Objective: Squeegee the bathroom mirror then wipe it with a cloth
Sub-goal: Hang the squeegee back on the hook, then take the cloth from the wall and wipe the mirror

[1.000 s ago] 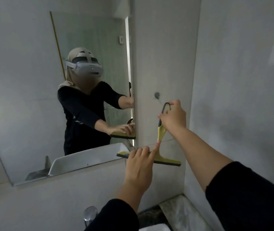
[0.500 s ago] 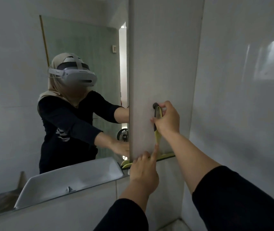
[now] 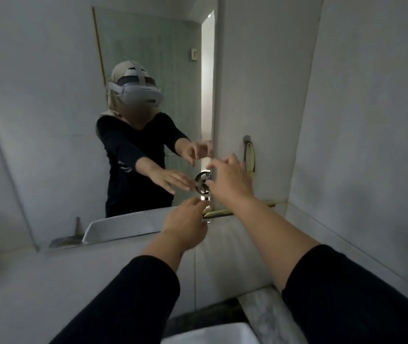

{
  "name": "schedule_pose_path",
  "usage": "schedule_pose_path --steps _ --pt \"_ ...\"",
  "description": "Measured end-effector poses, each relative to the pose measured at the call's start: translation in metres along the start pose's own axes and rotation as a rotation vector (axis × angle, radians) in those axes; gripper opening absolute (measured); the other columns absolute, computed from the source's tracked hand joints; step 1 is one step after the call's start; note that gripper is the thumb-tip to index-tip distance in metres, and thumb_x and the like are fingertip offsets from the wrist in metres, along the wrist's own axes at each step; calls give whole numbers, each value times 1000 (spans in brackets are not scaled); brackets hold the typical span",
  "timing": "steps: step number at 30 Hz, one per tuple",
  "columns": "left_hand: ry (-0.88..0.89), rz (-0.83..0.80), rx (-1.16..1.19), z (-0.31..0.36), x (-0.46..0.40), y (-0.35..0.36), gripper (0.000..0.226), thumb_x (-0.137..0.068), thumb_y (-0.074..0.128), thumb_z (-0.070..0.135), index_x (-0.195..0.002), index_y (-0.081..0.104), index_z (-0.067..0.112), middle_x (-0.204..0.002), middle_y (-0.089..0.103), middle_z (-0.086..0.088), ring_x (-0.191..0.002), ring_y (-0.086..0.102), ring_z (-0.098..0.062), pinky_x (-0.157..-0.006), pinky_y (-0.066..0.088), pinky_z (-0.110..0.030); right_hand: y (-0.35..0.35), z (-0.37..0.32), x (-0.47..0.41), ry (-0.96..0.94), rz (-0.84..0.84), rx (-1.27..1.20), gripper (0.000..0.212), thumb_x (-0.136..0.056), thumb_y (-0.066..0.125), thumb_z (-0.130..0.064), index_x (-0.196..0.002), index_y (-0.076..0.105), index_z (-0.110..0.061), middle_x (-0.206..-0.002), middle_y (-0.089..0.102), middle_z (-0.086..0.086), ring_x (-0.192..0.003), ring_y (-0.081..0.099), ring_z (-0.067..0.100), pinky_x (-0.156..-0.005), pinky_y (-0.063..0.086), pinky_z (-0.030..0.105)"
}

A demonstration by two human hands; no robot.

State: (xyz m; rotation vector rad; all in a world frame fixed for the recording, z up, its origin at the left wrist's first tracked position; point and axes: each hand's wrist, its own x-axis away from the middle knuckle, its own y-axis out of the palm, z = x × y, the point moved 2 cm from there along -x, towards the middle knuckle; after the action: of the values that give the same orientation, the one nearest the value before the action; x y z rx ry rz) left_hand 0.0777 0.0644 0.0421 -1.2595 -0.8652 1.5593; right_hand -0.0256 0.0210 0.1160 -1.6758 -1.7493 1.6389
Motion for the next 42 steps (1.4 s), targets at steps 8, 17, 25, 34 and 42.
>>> schedule_pose_path --steps 8,17,25,34,42 --pt "-294 -24 4 -80 96 -80 39 -94 50 22 -133 51 20 -137 51 -2 -125 47 -20 -102 37 -31 26 -101 45 -179 -338 -92 24 -88 64 -31 -112 62 -28 -124 54 3 -116 51 27 -98 43 45" --pt "-652 235 -17 -179 220 -156 36 -92 50 21 -127 56 21 -137 47 -6 -125 47 -24 -102 41 -36 69 -227 76 -355 -570 -237 31 -91 59 -29 -121 64 -22 -123 63 2 -111 58 24 -95 48 36" --pt "-852 510 47 -258 263 -183 49 -90 53 21 -138 42 20 -144 38 -4 -128 43 -25 -100 43 -40 114 -336 83 -522 -520 -426 32 -94 55 -23 -125 63 -18 -127 62 6 -115 57 25 -96 47 34" --pt "-827 689 171 -338 235 -170 64 -92 49 32 -149 21 27 -154 24 1 -141 26 -19 -105 36 -39 171 -417 51 -584 -194 -494 33 -95 52 -25 -127 60 -28 -123 63 3 -112 58 25 -90 46 33" --pt "-778 791 232 -353 227 -152 54 -100 33 32 -151 14 32 -161 10 8 -147 9 -12 -111 17 -27 194 -426 47 -520 -160 -642 30 -90 54 -9 -113 69 -20 -113 70 4 -106 62 24 -91 47 30"
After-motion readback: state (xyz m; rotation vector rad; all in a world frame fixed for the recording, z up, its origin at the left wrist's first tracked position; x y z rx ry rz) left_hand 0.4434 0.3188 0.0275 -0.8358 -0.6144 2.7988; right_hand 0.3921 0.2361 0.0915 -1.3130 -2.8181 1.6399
